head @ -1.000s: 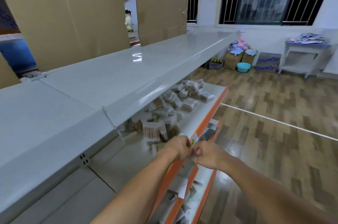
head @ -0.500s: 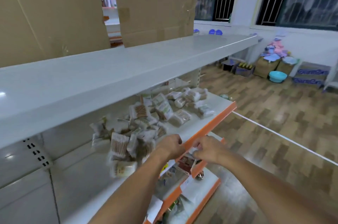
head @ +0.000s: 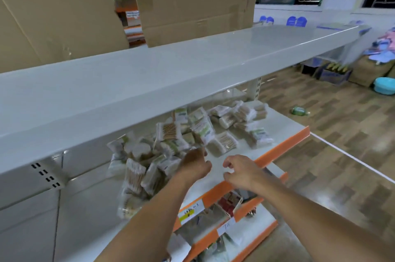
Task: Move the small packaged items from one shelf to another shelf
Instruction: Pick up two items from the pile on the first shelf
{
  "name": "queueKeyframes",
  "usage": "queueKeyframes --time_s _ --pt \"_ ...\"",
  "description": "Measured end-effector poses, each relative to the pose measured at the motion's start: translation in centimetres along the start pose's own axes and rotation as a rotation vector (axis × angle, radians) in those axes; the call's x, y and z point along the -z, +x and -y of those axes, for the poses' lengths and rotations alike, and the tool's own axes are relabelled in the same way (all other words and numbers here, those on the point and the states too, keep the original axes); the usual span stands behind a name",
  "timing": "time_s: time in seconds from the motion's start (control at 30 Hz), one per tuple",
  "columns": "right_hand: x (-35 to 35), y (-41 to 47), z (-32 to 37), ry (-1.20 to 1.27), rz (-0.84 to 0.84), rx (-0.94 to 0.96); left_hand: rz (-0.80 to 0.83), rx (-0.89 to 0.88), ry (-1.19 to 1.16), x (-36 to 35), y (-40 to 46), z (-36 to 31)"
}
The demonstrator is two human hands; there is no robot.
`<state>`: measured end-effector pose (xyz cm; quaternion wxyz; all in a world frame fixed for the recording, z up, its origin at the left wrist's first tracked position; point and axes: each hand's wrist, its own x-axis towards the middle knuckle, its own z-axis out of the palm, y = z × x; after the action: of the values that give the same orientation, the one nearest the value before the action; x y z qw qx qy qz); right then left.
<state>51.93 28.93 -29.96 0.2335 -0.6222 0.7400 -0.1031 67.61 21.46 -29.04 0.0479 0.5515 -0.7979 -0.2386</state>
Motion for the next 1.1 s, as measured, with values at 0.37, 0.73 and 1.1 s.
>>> queueKeyframes --time_s 0.37,0.73,1.1 --pt "3.7 6.8 -2.6 -0.01 -0.05 -0.018 -0.229 -0.027 -0.024 1.1 6.3 -1.1" --pt "6.4 13.6 -5.2 -0.095 -0.135 0.079 -0.271 0.154 -0.06 2.8 10.8 -2.2" --pt "8.1 20.2 -5.9 -0.338 -0.06 0.311 -0.266 0.236 -0.017 1.9 11.8 -3.9"
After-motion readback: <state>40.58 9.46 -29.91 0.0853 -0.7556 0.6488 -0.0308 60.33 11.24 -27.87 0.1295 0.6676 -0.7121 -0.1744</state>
